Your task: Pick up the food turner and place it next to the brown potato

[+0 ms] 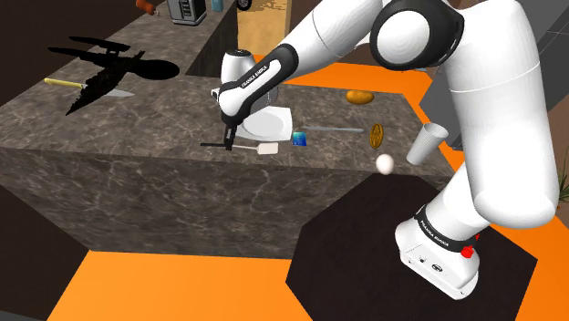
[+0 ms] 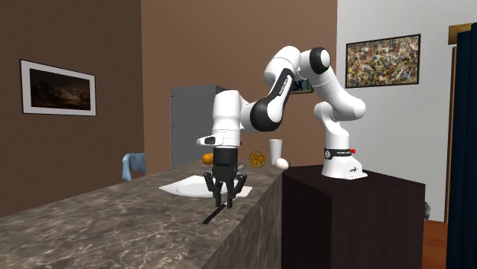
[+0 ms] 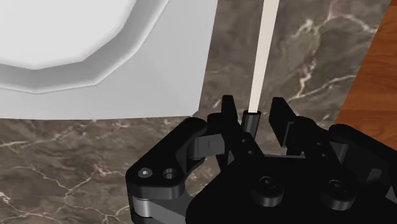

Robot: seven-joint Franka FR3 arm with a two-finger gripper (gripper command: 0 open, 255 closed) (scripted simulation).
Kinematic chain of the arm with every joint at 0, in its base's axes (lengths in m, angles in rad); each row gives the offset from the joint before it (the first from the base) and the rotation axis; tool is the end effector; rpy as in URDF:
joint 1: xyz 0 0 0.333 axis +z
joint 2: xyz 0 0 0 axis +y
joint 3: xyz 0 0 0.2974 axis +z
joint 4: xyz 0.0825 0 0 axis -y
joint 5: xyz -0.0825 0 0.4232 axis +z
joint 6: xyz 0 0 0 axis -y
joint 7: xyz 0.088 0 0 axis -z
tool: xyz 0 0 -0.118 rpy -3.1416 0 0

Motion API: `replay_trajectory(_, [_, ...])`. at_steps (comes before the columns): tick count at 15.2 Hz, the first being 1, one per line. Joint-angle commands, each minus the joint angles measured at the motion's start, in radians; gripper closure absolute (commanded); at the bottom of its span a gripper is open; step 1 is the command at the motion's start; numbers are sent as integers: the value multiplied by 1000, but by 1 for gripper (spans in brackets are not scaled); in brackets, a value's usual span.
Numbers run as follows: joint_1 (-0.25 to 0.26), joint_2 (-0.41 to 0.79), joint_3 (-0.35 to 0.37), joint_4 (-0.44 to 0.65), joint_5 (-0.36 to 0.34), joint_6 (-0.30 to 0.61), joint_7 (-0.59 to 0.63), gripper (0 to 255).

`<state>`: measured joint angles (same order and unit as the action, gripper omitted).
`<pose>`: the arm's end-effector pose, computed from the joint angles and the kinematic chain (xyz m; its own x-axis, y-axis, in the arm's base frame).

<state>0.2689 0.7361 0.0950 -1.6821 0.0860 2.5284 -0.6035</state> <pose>0.6593 0.2462 0.1298 0.6381 0.7542 0.1552 0.7668 -0.6407 -0.0392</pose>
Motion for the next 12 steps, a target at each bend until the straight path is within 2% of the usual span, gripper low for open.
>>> replay_trajectory(1, [-1, 1, 0, 0, 0, 0, 0, 255])
replay_trajectory(8, [1, 1, 0, 0, 0, 0, 1, 255])
replay_trajectory(12, [0, -39, 0, -8, 0, -32, 5, 255])
